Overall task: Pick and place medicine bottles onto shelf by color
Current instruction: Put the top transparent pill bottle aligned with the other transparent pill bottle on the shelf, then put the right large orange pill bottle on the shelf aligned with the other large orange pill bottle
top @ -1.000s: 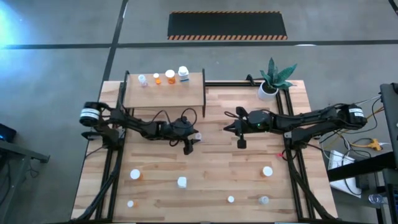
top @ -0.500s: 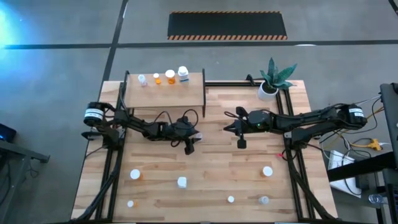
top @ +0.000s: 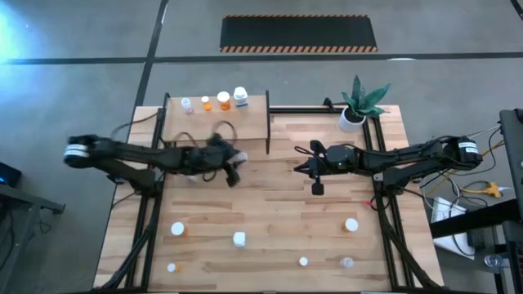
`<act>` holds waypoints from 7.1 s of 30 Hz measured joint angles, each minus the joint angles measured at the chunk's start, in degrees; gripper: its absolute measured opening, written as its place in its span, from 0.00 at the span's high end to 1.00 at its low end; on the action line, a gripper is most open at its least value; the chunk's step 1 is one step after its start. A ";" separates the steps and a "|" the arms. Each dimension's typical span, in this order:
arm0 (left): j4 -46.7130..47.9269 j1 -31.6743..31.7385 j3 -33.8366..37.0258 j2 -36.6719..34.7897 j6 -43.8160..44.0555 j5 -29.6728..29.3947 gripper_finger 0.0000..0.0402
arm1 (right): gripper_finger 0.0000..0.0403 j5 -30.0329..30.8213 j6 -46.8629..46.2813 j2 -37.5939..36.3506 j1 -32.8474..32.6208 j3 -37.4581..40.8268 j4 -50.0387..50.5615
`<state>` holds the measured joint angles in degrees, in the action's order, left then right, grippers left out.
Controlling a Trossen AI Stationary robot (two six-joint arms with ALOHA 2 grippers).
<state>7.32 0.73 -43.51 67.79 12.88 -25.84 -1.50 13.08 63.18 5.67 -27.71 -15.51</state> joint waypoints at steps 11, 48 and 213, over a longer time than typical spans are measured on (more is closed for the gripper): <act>24.53 3.35 0.03 -20.98 16.82 -20.62 0.70 | 0.98 0.00 0.46 0.00 0.00 0.11 -0.23; 27.58 39.37 1.08 -21.31 9.17 -4.00 0.69 | 0.98 -0.02 0.42 0.02 -0.01 0.31 -0.44; -69.69 -2.69 36.55 -8.45 -22.24 19.30 0.92 | 0.49 10.64 -11.03 32.91 -9.69 -59.79 69.32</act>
<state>-62.37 -1.96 -6.96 59.35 -9.37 -6.55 9.14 2.05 96.09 -4.02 -87.50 53.82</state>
